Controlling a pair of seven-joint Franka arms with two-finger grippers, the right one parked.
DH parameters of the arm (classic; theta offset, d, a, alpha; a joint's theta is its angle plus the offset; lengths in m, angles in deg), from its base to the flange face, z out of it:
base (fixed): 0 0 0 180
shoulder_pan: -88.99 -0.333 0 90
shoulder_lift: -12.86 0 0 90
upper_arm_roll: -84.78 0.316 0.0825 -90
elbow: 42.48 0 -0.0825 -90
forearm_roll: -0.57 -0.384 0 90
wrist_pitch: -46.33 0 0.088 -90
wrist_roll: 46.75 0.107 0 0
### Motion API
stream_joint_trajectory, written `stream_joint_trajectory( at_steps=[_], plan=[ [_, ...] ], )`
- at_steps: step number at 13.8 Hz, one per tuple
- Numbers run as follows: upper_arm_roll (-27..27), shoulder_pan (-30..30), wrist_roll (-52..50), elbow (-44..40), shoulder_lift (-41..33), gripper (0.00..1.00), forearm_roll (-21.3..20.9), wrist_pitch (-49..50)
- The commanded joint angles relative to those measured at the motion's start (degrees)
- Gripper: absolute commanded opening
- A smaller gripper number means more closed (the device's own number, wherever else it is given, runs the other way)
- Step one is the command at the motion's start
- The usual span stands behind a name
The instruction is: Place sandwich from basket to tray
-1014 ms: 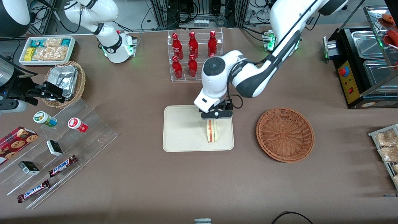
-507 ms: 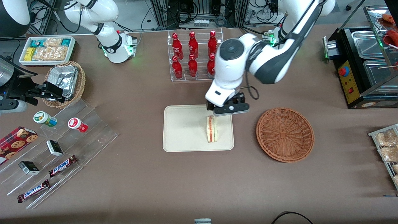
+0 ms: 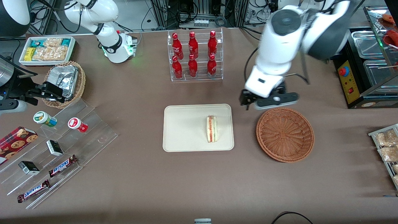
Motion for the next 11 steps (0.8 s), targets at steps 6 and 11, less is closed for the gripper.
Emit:
stream_joint_trajectory(
  at_steps=[6,11],
  plan=[
    [15.6,-0.3,23.6,-7.2,-1.1,1.0,7.9,12.9],
    [20.0,-0.2,26.8,-7.0,-5.9,1.0,7.2,21.8]
  ],
)
